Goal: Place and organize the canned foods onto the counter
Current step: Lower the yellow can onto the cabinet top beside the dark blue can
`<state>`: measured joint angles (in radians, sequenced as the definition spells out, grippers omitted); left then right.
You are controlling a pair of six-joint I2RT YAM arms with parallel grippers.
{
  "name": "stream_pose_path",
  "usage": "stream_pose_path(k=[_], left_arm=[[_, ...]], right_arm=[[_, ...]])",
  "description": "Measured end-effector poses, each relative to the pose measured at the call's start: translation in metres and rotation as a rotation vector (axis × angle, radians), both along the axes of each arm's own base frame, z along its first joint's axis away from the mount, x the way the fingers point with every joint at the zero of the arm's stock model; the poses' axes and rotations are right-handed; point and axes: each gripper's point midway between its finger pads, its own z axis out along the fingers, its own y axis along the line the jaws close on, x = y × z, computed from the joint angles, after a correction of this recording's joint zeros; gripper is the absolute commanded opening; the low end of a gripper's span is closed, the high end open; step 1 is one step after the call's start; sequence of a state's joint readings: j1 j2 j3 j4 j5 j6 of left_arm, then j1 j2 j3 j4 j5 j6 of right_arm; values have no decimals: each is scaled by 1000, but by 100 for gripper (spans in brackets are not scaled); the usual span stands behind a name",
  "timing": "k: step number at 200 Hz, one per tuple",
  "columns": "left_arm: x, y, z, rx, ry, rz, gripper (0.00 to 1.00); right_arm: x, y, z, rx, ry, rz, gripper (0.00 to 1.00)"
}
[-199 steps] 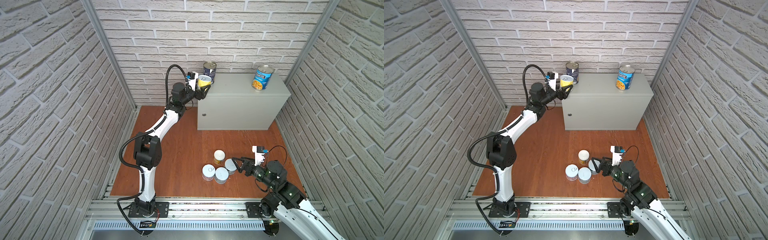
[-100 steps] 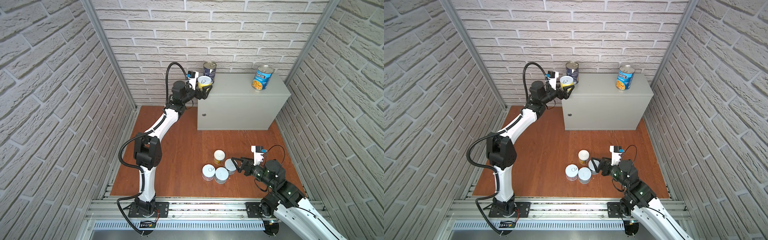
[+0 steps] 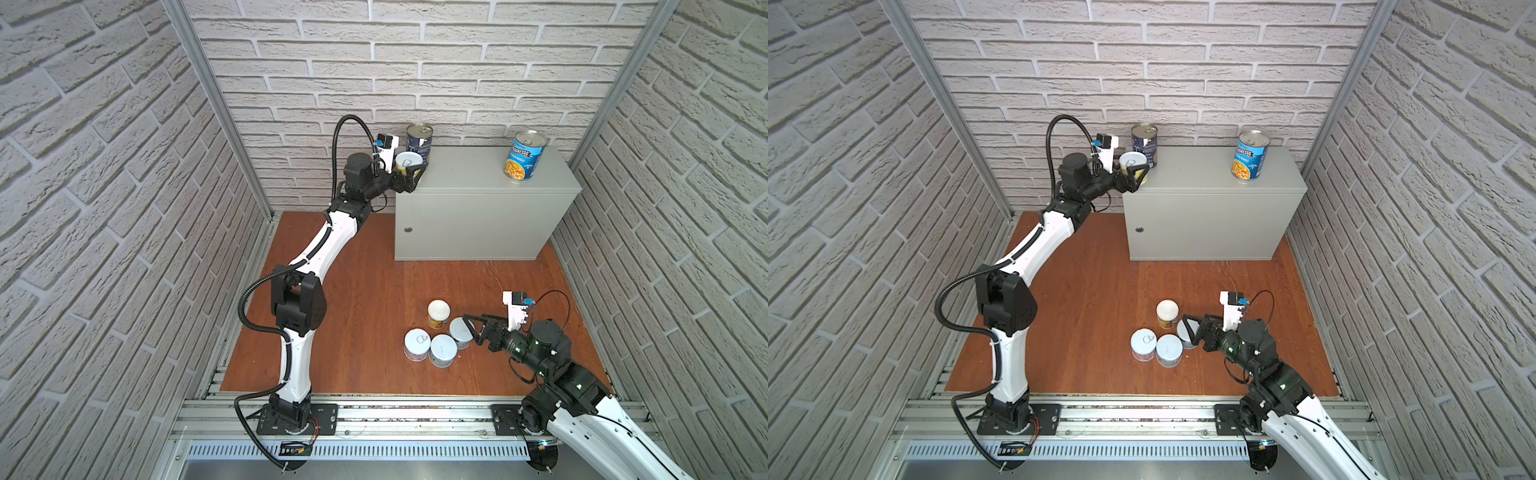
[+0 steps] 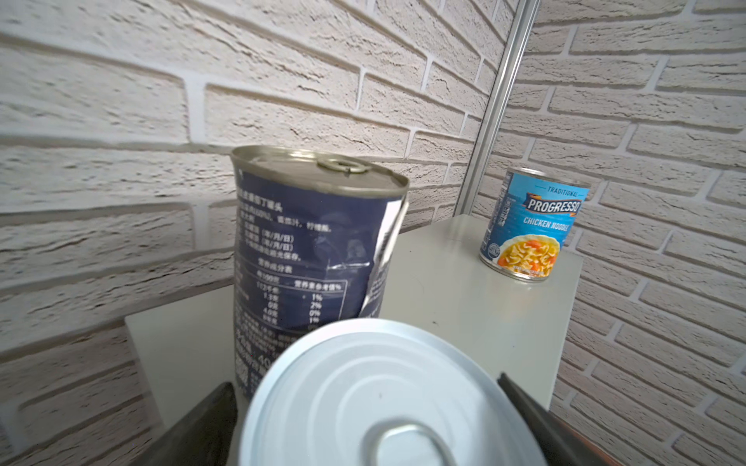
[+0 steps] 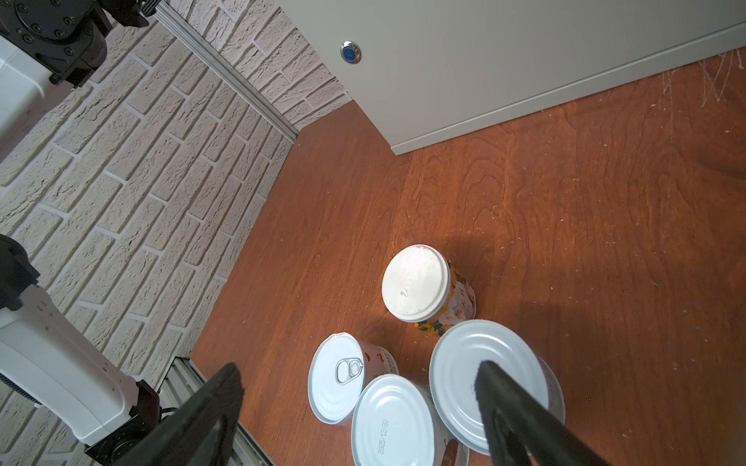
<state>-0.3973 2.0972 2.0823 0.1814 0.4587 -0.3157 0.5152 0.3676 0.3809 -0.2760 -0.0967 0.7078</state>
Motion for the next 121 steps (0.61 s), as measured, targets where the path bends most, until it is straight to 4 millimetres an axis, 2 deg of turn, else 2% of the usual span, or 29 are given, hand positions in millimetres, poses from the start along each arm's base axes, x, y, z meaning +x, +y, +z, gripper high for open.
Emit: stream_pose_path(k=[56, 121], left_arm=[[10, -4, -9, 15, 17, 1, 98], [19, -10, -9, 17, 18, -14, 98]], right_arm=[[-4, -6, 4, 9, -19, -16, 91], [-9, -11, 3, 3, -16, -28, 91]])
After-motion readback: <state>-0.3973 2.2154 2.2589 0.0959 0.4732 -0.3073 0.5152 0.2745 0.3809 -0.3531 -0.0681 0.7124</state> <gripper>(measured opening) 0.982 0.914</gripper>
